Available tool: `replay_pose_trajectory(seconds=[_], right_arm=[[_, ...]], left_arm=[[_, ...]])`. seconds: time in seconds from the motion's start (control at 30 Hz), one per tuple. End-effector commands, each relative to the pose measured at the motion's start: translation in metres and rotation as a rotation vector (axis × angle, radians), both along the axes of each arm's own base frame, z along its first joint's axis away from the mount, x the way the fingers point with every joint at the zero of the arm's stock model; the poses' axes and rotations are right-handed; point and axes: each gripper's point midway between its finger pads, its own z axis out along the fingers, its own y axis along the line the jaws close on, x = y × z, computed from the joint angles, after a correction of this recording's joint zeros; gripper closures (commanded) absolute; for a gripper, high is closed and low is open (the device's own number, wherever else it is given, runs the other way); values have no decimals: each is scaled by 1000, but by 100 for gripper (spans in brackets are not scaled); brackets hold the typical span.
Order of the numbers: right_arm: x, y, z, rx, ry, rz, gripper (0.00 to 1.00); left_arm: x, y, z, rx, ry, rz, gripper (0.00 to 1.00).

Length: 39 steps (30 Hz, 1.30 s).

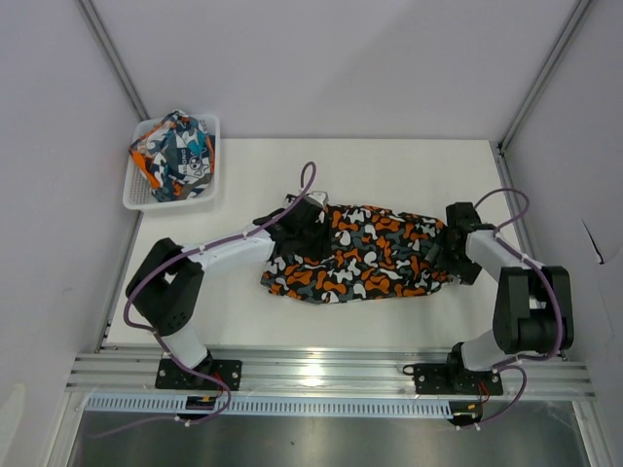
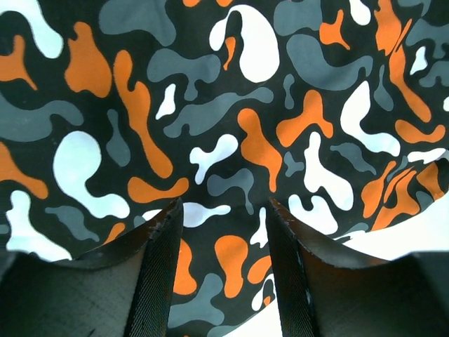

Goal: Fold and stack the shorts

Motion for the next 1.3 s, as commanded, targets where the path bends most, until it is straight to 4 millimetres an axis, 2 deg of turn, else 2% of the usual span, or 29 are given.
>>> replay_pose_trajectory(seconds=[0.0, 0.1, 0.13, 0.23, 0.27, 0.33, 0.37, 0.4, 0.47, 0.5, 0.53, 0.67, 0.7, 0.73, 0.8, 0.83, 0.9, 0.93, 0.97, 1.0, 1.03, 1.17, 1.23, 1.27], right_arm=[[13, 10, -10, 28, 9, 53, 14], [11, 40, -21, 117, 6, 123, 25], [8, 60, -22, 127, 1, 162, 28], [4, 99, -15, 141, -31, 209, 32], [-3, 127, -12, 160, -39, 279, 33], [-8, 157, -9, 191, -57, 326, 33], [-15, 184, -4, 216, -68, 368, 33], [-18, 197, -4, 225, -66, 391, 31], [-21, 219, 4, 241, -71, 422, 20], [-27, 224, 3, 227, -58, 438, 10], [-27, 227, 7, 231, -64, 444, 7], [-27, 236, 26, 353, -129, 476, 5], [-29, 237, 26, 380, -151, 485, 5], [-27, 235, 37, 412, -200, 484, 6], [-29, 239, 47, 487, -251, 492, 12], [-35, 228, 37, 489, -245, 468, 15], [-33, 226, 53, 551, -329, 458, 21], [-39, 216, 43, 563, -323, 426, 24], [-39, 214, 53, 589, -366, 421, 27], [-41, 203, 51, 589, -405, 413, 36], [-40, 201, 51, 583, -409, 406, 36], [-41, 194, 42, 584, -376, 384, 45], [-48, 198, 35, 656, -343, 352, 47], [-41, 198, 37, 693, -372, 326, 51]], left_arm=[[12, 3, 34, -40, -72, 23, 46], [13, 16, 35, -40, -72, 43, 46], [14, 25, 38, -46, -71, 59, 46], [15, 40, 42, -43, -77, 78, 46], [15, 47, 47, -36, -95, 91, 46], [13, 52, 52, -22, -106, 94, 45], [11, 54, 57, -25, -119, 92, 45], [10, 55, 57, -26, -118, 90, 45], [7, 53, 62, -45, -121, 80, 45], [1, 55, 59, -51, -115, 73, 45], [1, 53, 63, -66, -127, 65, 45], [-9, 46, 60, -69, -127, 36, 45], [-12, 45, 58, -63, -120, 28, 45], [-15, 40, 57, -64, -117, 14, 45], [-19, 36, 55, -60, -115, 6, 45], [-20, 33, 55, -62, -116, -1, 45], [-27, 24, 56, -62, -118, -22, 45], [-31, 18, 56, -60, -122, -39, 45], [-33, 15, 57, -59, -126, -50, 45], [-42, 1, 60, -48, -135, -92, 45], [-40, -2, 65, -56, -144, -92, 45], [-50, -22, 70, -32, -164, -149, 45], [-58, -35, 74, -28, -183, -183, 45], [-59, -40, 74, -19, -183, -193, 45]])
